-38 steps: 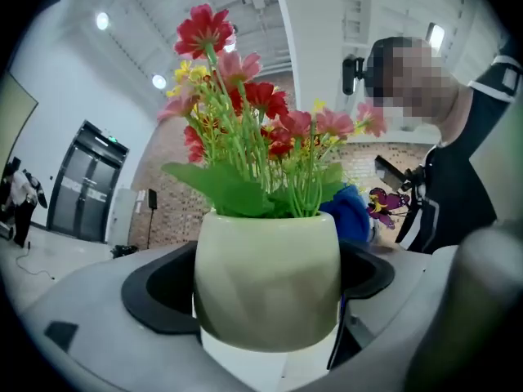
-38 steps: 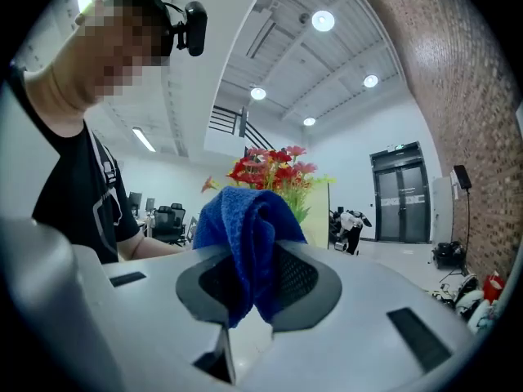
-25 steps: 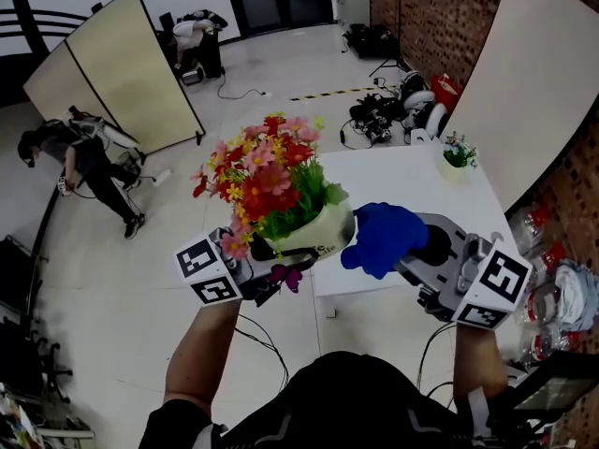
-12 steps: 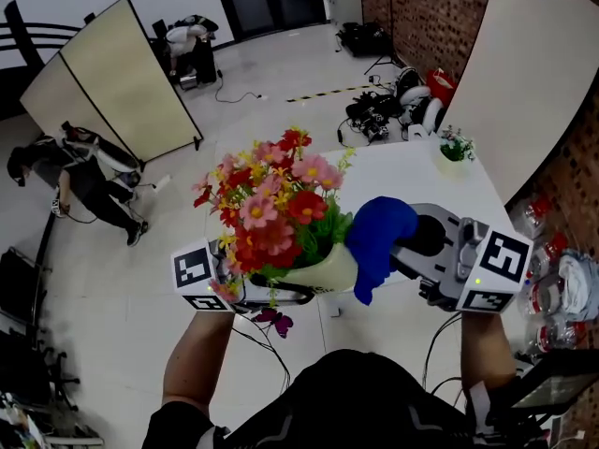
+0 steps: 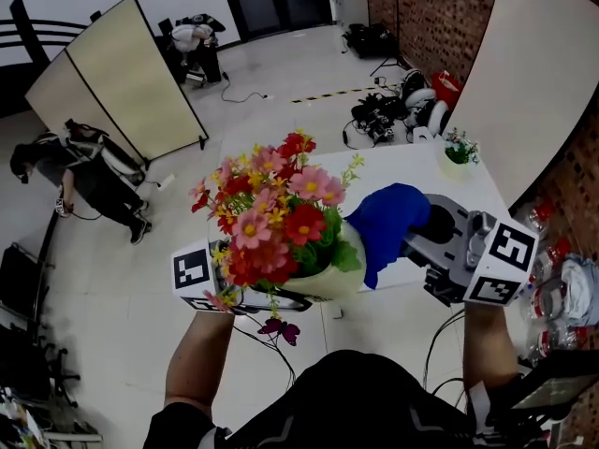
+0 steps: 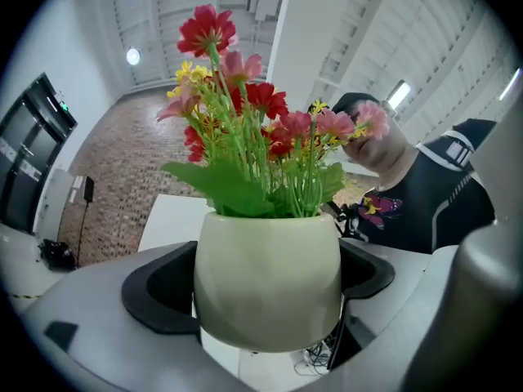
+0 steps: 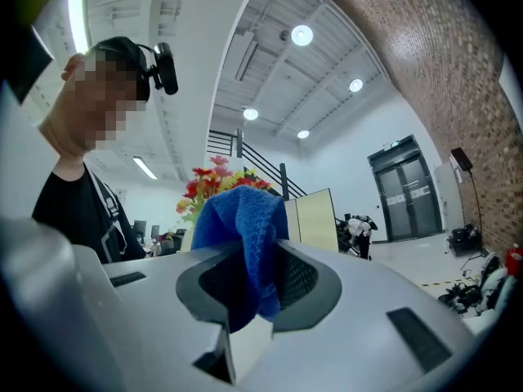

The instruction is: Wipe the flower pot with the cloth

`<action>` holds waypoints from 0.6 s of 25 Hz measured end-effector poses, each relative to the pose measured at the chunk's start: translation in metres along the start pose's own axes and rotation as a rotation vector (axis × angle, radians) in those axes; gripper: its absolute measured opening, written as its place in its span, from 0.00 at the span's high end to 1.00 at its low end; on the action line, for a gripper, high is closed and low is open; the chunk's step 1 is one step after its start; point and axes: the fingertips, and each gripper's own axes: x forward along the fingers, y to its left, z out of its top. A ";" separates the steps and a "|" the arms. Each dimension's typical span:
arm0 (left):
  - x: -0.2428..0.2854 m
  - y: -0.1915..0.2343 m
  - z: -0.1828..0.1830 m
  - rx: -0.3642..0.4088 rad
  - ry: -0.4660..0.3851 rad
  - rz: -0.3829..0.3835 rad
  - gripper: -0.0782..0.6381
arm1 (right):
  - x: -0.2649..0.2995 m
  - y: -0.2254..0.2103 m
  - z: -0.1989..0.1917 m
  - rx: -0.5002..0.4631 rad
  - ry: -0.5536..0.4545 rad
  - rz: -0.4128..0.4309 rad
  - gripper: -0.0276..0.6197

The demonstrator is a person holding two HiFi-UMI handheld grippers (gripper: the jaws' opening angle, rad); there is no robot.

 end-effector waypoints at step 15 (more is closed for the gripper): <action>-0.007 -0.013 0.009 -0.014 0.075 -0.141 0.17 | 0.038 0.017 0.001 0.063 0.079 0.284 0.86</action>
